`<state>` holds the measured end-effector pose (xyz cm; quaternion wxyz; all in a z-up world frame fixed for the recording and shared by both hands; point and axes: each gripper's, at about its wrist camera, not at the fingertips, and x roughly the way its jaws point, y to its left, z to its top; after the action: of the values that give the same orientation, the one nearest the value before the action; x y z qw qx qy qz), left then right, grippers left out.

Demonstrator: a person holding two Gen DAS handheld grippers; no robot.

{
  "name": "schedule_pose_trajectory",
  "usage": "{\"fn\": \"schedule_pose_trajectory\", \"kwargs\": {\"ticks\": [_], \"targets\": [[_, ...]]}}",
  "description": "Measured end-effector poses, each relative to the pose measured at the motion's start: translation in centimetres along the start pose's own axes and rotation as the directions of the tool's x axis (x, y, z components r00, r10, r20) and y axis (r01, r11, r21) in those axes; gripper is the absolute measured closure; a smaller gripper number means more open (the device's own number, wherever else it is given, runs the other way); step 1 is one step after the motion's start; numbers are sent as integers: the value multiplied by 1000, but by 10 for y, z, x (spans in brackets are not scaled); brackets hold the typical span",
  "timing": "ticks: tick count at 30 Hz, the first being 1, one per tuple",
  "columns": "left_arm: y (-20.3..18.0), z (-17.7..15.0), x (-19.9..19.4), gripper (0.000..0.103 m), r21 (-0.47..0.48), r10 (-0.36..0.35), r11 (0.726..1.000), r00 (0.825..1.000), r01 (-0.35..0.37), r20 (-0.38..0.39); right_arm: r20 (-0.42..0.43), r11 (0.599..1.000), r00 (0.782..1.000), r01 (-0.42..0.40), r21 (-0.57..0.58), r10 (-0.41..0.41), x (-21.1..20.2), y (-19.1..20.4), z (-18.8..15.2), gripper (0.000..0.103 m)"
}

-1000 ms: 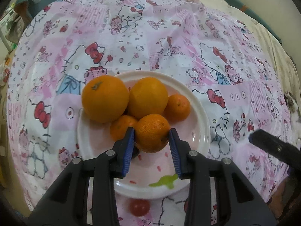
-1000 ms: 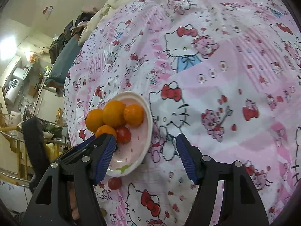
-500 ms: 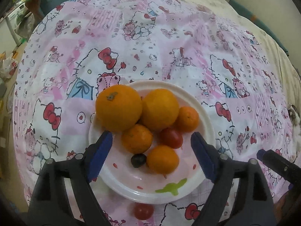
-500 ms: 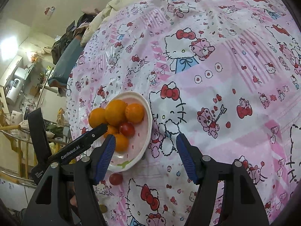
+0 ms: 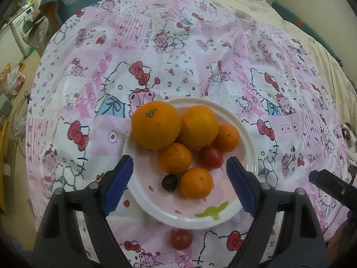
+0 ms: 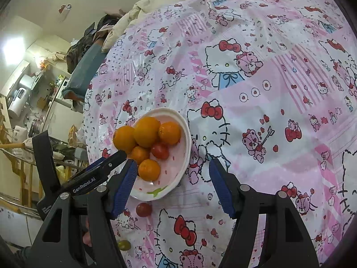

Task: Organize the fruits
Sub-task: 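Pull both open tools back from the plate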

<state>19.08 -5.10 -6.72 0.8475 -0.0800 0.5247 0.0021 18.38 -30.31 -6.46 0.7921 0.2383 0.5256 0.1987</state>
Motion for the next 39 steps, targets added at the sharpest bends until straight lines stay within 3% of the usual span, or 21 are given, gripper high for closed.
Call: {"fn": "schedule_pose_trajectory", "kwargs": {"ticks": [3,7,26,39], "targets": [[6,-2,-10,20,-15,-4,1000,1000,4,8,1,1000,1000,1,-11,-1,-1,5,0,34],[13,-4,-24,7,-41,-6,999,1000,7,26,10,1000,1000,-11,-23,11,-7,14,-1,34],[43,-51,-81,7,-1,3,1000,1000,-3,30,13,998,1000,-10,-58,11,-25,30,-28,34],[51,-78,-93,7,-13,-12,1000,999,12,37,-21,999,1000,-7,-50,6,-22,34,-38,34]]}}
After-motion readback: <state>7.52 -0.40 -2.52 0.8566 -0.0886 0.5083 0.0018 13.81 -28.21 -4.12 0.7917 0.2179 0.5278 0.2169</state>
